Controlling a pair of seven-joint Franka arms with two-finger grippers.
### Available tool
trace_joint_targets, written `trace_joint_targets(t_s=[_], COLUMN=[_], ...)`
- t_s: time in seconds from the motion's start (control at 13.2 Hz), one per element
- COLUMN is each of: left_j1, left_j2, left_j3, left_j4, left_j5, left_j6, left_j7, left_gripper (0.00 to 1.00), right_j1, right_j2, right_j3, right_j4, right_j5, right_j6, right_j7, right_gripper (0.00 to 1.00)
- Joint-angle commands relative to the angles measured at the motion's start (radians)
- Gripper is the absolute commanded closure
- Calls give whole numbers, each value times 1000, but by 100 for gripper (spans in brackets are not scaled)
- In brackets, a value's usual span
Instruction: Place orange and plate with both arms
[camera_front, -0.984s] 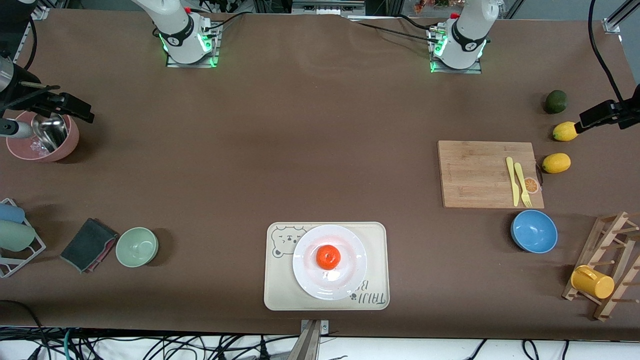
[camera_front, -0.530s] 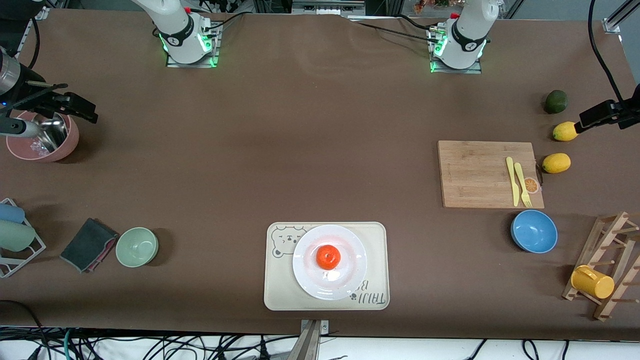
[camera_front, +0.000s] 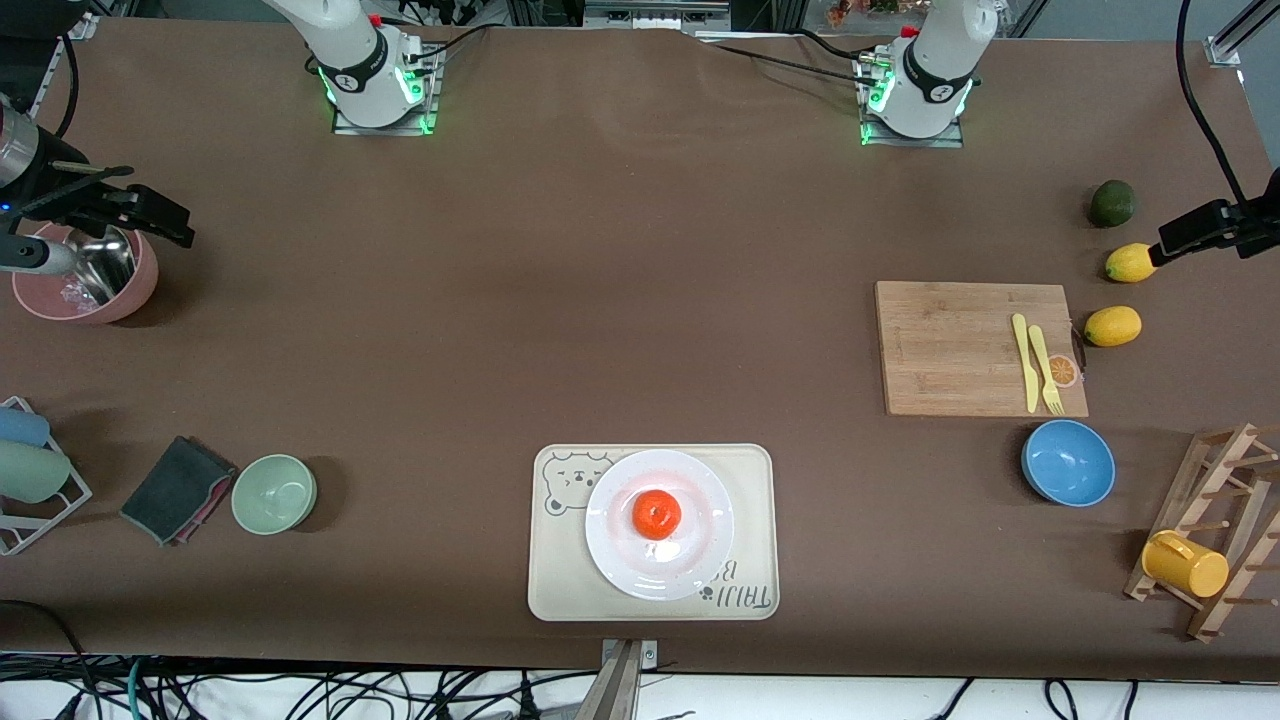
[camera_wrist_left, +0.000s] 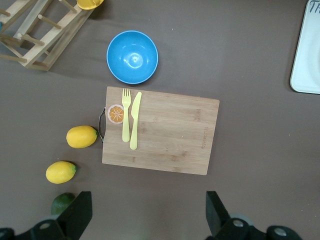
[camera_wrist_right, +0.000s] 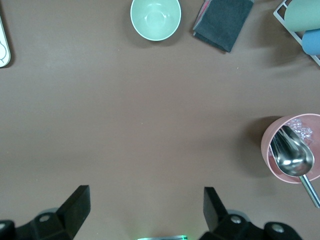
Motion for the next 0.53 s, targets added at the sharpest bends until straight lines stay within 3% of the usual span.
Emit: trace_joint_targets(t_s=[0.0,0.45], left_j1=[3,3], left_j2=[5,7], left_j3=[-4,-2], left_j4=[23,24], left_j5=[25,25], left_j6=[-20,-19], left_j7=[7,9], left_gripper=[0,0], right_j1=[-1,-2], right_j2=[3,8], right_j3=[6,5], right_j4=[16,18], right_j5=[-4,22], right_j6=[2,9], right_j7=[2,4], right_gripper=[0,0])
